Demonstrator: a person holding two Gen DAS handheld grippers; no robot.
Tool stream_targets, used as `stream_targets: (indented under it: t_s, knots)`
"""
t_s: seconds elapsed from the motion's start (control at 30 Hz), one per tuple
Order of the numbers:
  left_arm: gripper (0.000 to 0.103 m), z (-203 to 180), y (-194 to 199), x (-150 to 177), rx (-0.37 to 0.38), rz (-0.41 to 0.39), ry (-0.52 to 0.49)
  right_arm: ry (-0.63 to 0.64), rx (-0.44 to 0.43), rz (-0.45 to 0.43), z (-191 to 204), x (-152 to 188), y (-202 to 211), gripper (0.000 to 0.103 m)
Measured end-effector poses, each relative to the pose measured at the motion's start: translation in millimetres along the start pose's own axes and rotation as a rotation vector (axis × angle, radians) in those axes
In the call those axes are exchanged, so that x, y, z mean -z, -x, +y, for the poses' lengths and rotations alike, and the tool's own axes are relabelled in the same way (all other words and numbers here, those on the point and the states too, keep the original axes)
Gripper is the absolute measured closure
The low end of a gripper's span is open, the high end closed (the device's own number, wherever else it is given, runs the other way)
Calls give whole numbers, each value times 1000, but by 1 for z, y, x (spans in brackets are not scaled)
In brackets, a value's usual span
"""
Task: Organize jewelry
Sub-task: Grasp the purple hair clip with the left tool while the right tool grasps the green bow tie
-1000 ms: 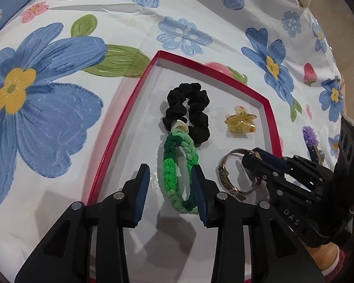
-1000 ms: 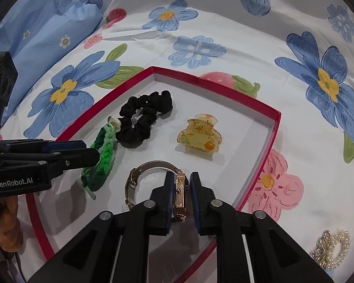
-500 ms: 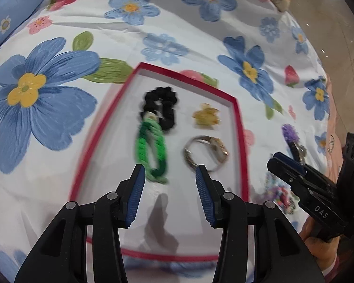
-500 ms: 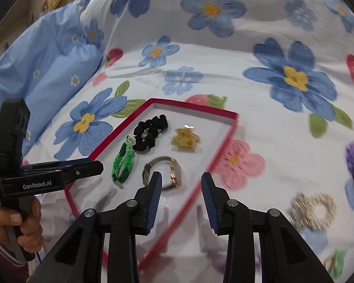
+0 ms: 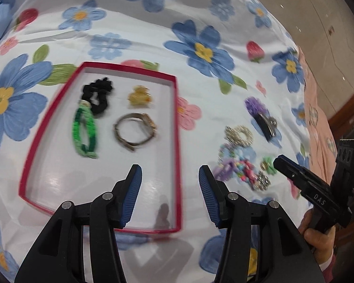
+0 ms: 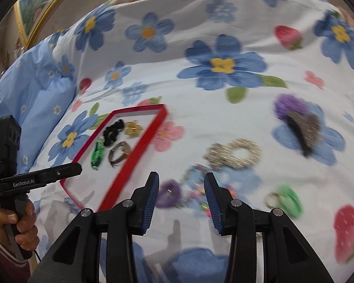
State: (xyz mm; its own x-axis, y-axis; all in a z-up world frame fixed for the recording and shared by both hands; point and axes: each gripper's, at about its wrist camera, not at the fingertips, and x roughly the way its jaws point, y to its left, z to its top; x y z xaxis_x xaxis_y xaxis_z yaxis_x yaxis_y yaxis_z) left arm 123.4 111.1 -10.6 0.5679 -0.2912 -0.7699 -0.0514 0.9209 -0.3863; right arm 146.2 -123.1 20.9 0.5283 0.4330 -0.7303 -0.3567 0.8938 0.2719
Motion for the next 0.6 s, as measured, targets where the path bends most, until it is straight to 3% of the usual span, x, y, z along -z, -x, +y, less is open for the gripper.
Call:
stream_targets:
  t_s: [0.6]
  knots:
    - [54, -71, -43, 18, 3, 106, -161, -127, 107, -2, -81, 45, 35, 60]
